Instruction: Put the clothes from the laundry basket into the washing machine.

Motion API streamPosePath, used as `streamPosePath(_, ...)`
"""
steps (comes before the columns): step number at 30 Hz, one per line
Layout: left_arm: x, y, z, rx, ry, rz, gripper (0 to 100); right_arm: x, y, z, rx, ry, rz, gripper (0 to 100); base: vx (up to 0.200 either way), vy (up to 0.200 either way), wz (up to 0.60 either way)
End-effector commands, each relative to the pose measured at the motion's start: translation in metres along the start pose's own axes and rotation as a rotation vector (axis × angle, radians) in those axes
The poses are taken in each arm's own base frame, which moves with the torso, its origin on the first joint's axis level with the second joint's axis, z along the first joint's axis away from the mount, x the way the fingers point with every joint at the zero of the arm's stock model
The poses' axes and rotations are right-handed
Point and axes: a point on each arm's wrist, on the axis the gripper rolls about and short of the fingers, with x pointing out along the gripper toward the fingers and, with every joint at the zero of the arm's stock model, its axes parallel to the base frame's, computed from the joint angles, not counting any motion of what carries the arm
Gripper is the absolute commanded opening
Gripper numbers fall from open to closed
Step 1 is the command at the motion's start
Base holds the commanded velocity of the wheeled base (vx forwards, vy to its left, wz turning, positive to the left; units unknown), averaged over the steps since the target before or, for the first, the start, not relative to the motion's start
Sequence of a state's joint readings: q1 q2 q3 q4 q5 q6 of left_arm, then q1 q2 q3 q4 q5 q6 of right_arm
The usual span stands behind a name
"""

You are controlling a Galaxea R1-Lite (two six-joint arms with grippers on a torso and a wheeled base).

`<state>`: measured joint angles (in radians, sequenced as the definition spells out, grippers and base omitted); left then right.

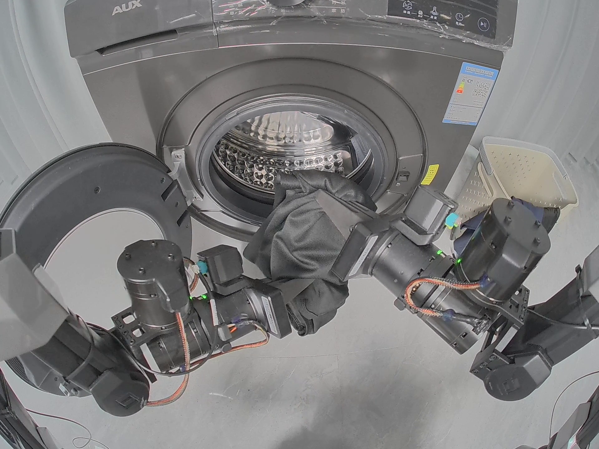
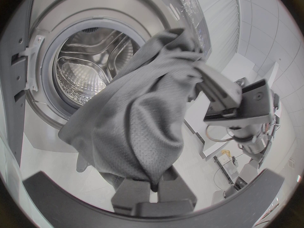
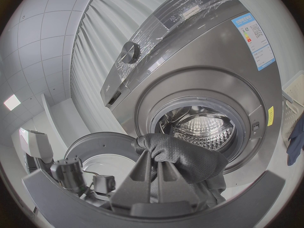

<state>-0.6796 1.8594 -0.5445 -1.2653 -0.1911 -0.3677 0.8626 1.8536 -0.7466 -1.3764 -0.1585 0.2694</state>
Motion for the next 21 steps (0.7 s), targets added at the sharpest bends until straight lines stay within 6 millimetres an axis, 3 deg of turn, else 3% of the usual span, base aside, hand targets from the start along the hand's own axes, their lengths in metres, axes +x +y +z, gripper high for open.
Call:
streamPosePath(1, -0.015, -0.011, 0.01, 0.008, -0.034, -0.027, 0, -0.004, -0.002, -0.007, -0.003, 0.03, -0.004, 0, 0.0, 0.0, 0.0)
streamPosePath(2, -0.016, -0.012, 0.011, 0.009, -0.038, -0.027, 0, -0.004, -0.001, -0.008, -0.004, 0.033, -0.003, 0, 0.0, 0.0, 0.0)
streamPosePath(3, -0.016, -0.012, 0.011, 0.009, -0.04, -0.028, 0, -0.005, -0.002, -0.009, -0.002, 0.035, -0.002, 100, 0.0, 0.0, 0.0)
streamPosePath(11, -0.015, -0.01, 0.018, 0.012, -0.098, -0.008, 0, -0.015, -0.005, -0.01, -0.008, 0.048, 0.006, 100, 0.0, 0.0, 0.0)
streamPosePath(21, -0.014, 0.002, 0.028, 0.01, -0.142, 0.034, 0, -0.048, -0.015, -0.016, -0.045, 0.134, -0.03, 100, 0.0, 0.0, 0.0)
